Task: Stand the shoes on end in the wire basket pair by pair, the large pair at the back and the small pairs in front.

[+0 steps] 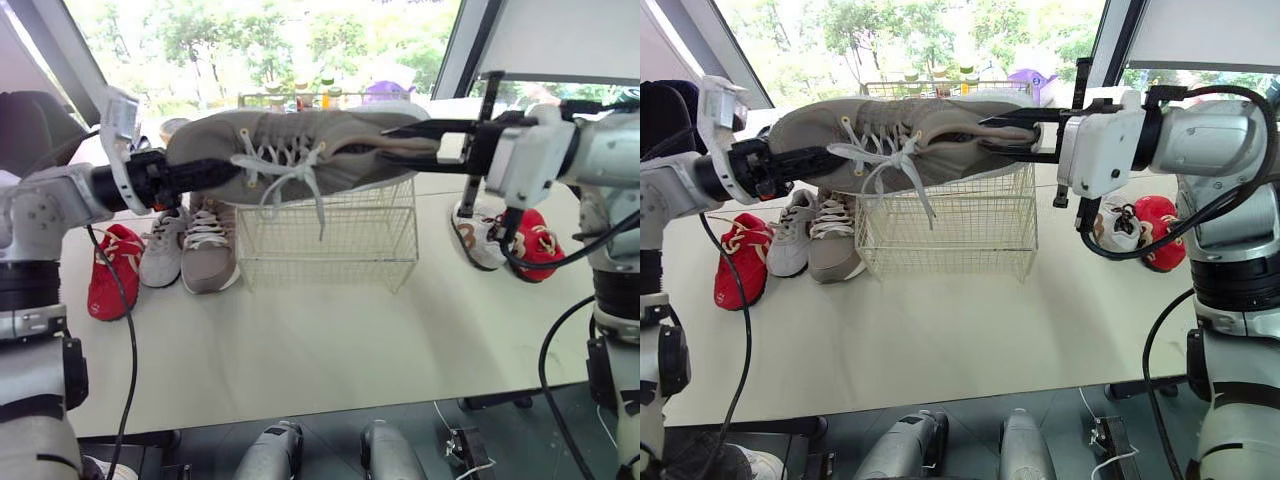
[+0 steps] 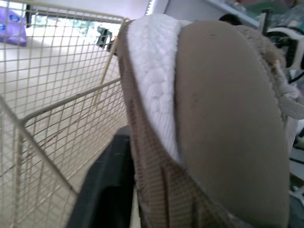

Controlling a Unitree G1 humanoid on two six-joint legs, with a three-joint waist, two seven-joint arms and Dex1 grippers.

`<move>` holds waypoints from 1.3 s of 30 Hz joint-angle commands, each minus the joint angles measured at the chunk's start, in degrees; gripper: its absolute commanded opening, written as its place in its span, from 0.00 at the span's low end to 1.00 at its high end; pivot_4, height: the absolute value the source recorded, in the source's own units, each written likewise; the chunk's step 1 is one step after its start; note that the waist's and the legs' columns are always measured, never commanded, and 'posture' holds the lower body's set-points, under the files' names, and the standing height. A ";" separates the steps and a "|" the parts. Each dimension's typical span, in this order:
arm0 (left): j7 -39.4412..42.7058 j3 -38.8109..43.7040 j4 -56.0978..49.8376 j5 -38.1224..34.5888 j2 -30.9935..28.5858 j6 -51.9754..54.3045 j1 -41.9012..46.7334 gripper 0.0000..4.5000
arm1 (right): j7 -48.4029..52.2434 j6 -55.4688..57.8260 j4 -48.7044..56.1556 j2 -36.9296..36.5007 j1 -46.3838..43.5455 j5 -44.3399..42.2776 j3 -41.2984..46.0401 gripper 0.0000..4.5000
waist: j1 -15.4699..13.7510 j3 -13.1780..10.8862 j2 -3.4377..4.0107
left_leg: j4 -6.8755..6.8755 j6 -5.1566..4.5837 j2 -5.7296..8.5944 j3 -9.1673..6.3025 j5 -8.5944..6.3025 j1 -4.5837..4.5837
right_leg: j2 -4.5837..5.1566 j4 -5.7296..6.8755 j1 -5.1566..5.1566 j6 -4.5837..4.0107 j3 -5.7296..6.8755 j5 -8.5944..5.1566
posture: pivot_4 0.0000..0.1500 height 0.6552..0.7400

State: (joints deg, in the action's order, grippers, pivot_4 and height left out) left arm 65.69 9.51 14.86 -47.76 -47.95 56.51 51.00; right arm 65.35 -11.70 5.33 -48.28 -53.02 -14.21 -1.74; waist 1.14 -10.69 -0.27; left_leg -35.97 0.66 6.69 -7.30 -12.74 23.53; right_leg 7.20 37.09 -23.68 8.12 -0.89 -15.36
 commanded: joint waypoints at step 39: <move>-42.00 16.27 -19.47 -30.74 30.20 -0.08 -10.83 0.15 | -33.84 60.58 -0.88 29.02 -7.18 -49.45 16.87 0.99 | 0.00 -0.09 -0.33 | -0.19 0.25 -0.25 0.13 0.13 0.55 | -0.21 0.21 -0.65 -0.19 -0.17 0.19 | 1.00 1.00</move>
State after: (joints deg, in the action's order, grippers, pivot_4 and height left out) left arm 23.84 27.84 -1.63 -78.23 -17.86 56.69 40.38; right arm 31.28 49.67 3.14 -20.46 -57.42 -62.52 16.04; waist 1.14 -10.78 -0.59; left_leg -36.15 0.91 6.45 -7.16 -12.60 24.08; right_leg 6.99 37.30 -24.34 7.93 -1.08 -15.17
